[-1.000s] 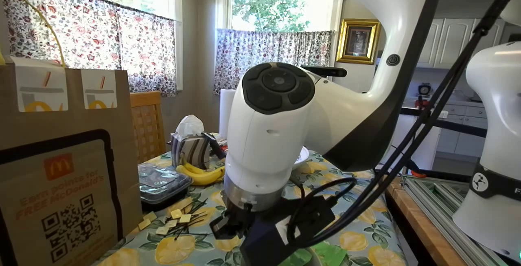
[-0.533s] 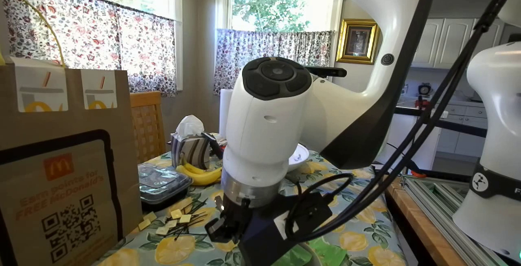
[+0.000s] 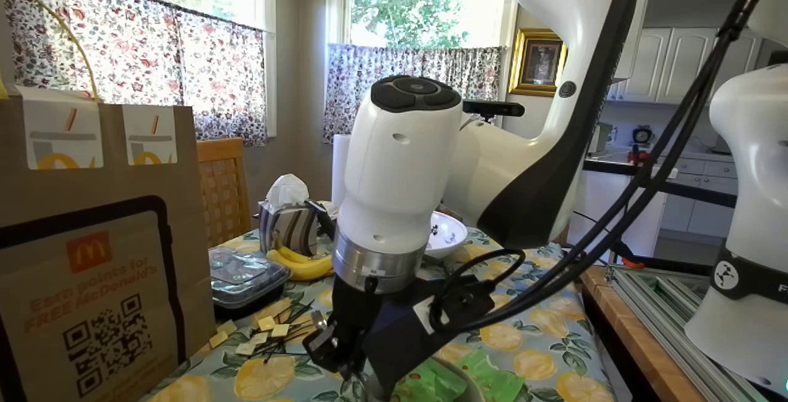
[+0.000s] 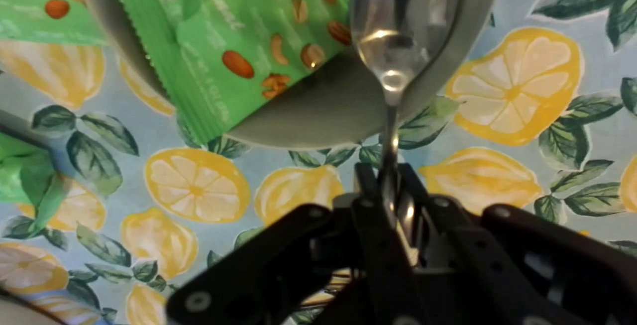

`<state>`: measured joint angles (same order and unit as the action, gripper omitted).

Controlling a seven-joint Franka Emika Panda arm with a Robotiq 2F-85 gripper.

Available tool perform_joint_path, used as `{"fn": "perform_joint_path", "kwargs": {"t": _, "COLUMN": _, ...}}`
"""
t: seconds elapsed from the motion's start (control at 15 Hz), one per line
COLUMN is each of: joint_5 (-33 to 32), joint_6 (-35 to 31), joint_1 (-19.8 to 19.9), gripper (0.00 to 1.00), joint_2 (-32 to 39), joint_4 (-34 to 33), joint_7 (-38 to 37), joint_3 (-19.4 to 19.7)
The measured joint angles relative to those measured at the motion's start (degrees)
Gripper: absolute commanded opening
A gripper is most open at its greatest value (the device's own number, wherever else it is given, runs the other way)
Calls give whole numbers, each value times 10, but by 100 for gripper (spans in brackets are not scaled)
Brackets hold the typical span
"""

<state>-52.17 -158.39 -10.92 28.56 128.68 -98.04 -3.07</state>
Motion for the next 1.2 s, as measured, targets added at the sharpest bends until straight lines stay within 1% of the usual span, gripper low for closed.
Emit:
{"fn": "perform_joint_path", "kwargs": {"t": 0.27, "joint_5": 41, "joint_6": -28, "joint_1": 47, "gripper": 4, "joint_2": -2, "joint_4": 14, "joint_7": 60, "joint_3": -32}}
{"fn": "perform_joint_path", "kwargs": {"t": 0.47, "joint_5": 51, "joint_6": -33, "joint_1": 74, "gripper": 4, "joint_2": -10, "joint_4": 24, "joint_7": 80, "joint_3": -50}}
{"fn": "perform_joint_path", "kwargs": {"t": 0.6, "joint_5": 51, "joint_6": -33, "joint_1": 83, "gripper": 4, "joint_2": -20, "joint_4": 32, "joint_7": 81, "joint_3": -54}}
{"fn": "perform_joint_path", "kwargs": {"t": 0.8, "joint_5": 50, "joint_6": -31, "joint_1": 87, "gripper": 4, "joint_2": -40, "joint_4": 43, "joint_7": 80, "joint_3": -53}}
{"fn": "perform_joint_path", "kwargs": {"t": 1.0, "joint_5": 31, "joint_6": -24, "joint_1": 81, "gripper": 4, "joint_2": -62, "joint_4": 49, "joint_7": 65, "joint_3": -43}}
{"fn": "perform_joint_path", "kwargs": {"t": 1.2, "joint_5": -28, "joint_6": 5, "joint_1": 54, "gripper": 4, "joint_2": -82, "joint_4": 48, "joint_7": -1, "joint_3": -16}}
